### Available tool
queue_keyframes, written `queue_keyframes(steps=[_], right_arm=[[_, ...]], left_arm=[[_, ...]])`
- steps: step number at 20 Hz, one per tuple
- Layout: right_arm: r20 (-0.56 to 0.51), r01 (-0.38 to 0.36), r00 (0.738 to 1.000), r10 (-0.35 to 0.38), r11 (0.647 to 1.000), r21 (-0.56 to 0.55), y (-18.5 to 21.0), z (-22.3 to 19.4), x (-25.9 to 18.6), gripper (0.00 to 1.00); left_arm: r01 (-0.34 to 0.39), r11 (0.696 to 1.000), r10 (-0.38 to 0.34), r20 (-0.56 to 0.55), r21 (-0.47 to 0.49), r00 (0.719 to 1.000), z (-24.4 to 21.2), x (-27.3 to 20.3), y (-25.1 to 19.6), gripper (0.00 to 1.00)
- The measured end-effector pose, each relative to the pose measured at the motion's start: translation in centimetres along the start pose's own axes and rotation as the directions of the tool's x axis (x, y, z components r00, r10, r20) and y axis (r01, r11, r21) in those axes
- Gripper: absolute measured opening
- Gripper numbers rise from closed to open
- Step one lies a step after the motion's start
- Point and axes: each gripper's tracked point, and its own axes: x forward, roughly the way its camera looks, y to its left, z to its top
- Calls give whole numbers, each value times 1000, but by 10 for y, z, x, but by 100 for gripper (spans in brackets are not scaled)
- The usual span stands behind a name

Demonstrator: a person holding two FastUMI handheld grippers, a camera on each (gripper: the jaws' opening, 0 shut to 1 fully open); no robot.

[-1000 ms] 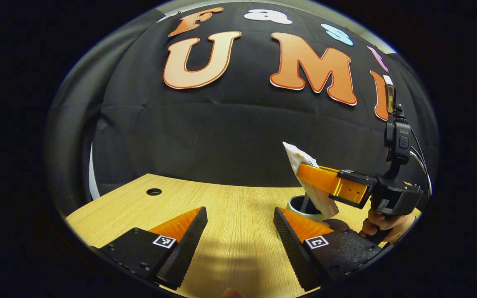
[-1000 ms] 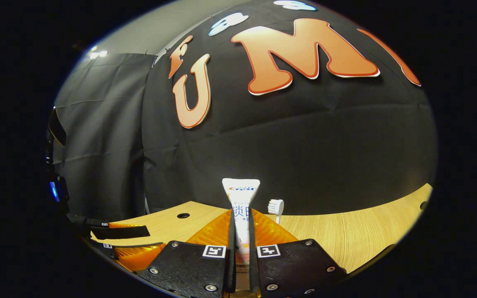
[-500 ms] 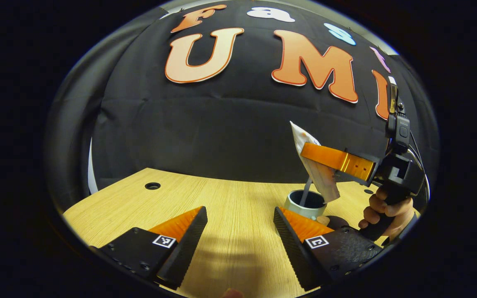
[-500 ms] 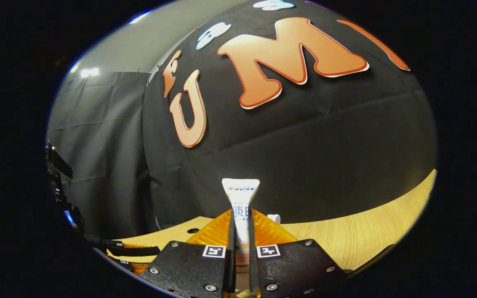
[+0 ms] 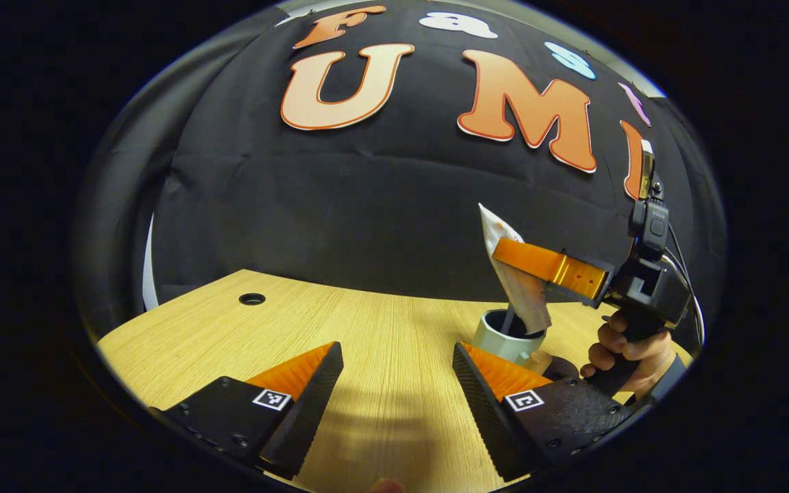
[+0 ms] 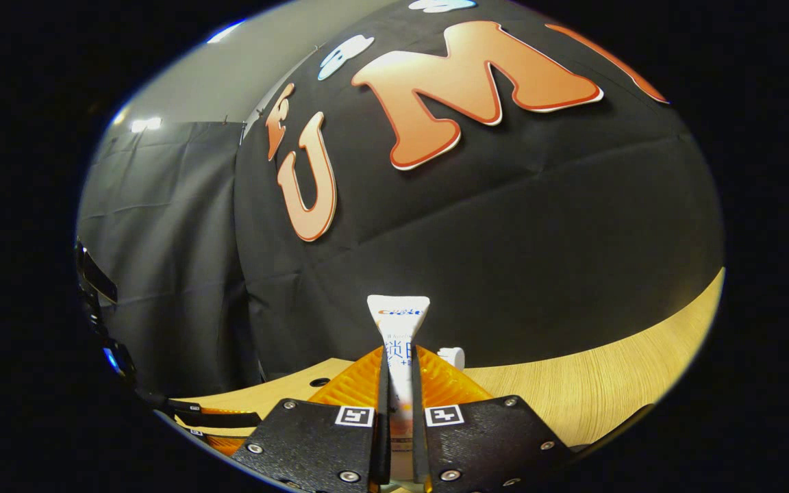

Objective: Put the toothbrush and toothpaste on the desktop into the cup, then pick up the cup and place it on the coaster on the desktop.

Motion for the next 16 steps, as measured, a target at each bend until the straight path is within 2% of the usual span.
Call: queue_keyframes(steps=[10,16], right_arm=[[-52,56,997,-63,992,-112,-8,-21,0,15],[-127,59,989,-71,993,-98,-7,-30,-17,19]], left_arm=[[3,1000,-2,22,-5,1000,4,1,-1,97],[35,999,-35,11,-5,999,9,-2,-7,97]])
